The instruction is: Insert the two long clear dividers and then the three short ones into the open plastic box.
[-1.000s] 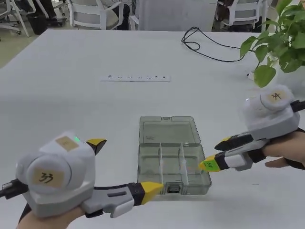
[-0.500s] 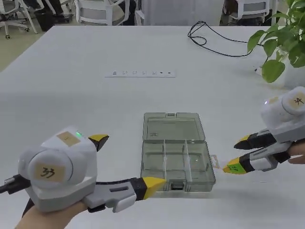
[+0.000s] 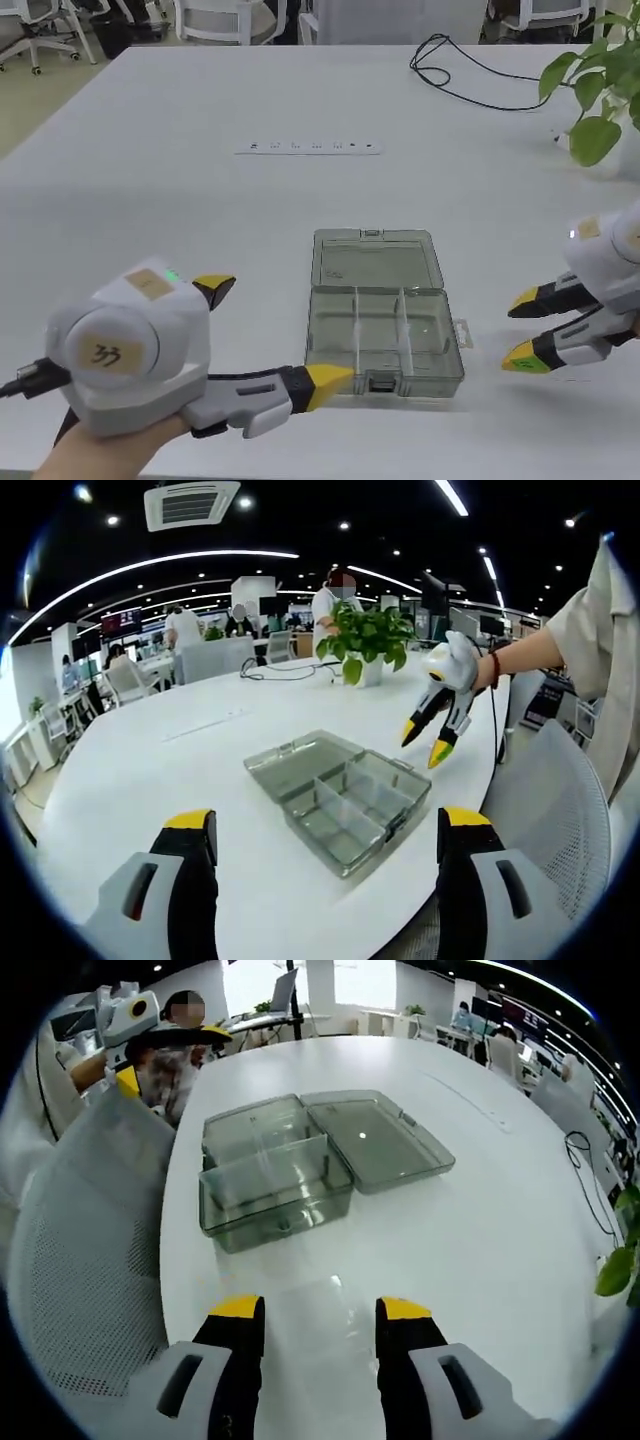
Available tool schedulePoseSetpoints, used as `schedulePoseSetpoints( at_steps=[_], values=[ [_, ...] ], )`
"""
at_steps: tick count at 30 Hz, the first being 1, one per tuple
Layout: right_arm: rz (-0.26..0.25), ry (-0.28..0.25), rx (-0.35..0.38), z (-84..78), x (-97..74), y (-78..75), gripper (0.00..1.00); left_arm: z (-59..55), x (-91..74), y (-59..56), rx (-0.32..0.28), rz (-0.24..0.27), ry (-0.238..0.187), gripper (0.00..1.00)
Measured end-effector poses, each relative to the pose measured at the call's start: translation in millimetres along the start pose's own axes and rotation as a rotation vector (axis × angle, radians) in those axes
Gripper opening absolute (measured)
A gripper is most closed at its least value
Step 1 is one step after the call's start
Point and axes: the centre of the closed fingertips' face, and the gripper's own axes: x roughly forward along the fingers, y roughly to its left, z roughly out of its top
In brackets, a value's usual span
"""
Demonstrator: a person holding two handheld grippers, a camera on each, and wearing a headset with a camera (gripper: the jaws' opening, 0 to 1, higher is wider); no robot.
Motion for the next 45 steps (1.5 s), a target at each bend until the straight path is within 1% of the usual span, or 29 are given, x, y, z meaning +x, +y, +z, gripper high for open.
schedulePoseSetpoints(
  at_steps=[3,4,5,10,12,17,18,20,24,28,34,36,37,39,43,45],
  values=[
    [0.021,0.02,-0.028,-4.3,1.7,1.5,0.45,-0.1,-0.2,0.3,0.0,0.002,0.001,0.93],
    [0.033,0.032,-0.051,-6.7,2.6,2.7,0.45,0.0,-0.4,0.4,0.002,0.003,0.001,0.93],
    [0.035,0.035,-0.059,-7.6,3.3,2.9,0.45,0.0,-0.5,0.5,0.003,0.004,0.002,0.93],
    [0.055,0.091,-0.124,-17.8,8.5,3.4,0.44,-0.8,-1.0,1.1,0.009,0.007,0.009,0.92],
    [0.063,0.103,-0.141,-19.9,9.3,3.9,0.43,-0.7,-1.2,1.3,0.01,0.008,0.009,0.92],
    [0.075,0.155,-0.205,-28.4,11.5,2.8,0.4,-0.5,-1.1,1.4,0.012,0.011,0.011,0.92],
    [0.077,0.142,-0.205,-25.8,11.6,3.2,0.4,-0.4,-1.1,1.4,0.013,0.011,0.012,0.92],
    [0.078,0.149,-0.209,-26.1,11.4,2.7,0.39,-0.2,-1.1,1.6,0.013,0.012,0.013,0.92],
    [0.094,0.166,-0.243,-26.1,10.5,4.4,0.35,0.1,-1.0,1.9,0.014,0.012,0.014,0.91],
    [0.092,0.168,-0.236,-26.4,10.8,2.8,0.34,0.6,-0.8,1.5,0.015,0.01,0.014,0.91],
    [0.083,0.155,-0.228,-25.9,10.3,2.1,0.33,0.5,-0.7,0.5,0.018,0.006,0.017,0.91],
    [0.072,0.147,-0.219,-26.2,9.5,0.6,0.32,0.9,-0.9,0.2,0.018,0.005,0.015,0.91],
    [0.067,0.138,-0.213,-30.8,9.5,-5.7,0.32,1.1,-0.9,0.0,0.018,0.004,0.014,0.9],
    [0.058,0.121,-0.191,-30.7,8.8,-5.8,0.32,1.2,-0.9,-0.3,0.018,0.001,0.014,0.9],
    [0.024,0.084,-0.175,-26.3,5.2,-5.6,0.32,1.5,-1.6,0.3,0.018,0.001,0.011,0.88],
    [0.004,0.077,-0.183,-24.5,2.5,-5.6,0.32,1.8,-1.7,0.1,0.006,-0.003,0.006,0.87]
  ],
)
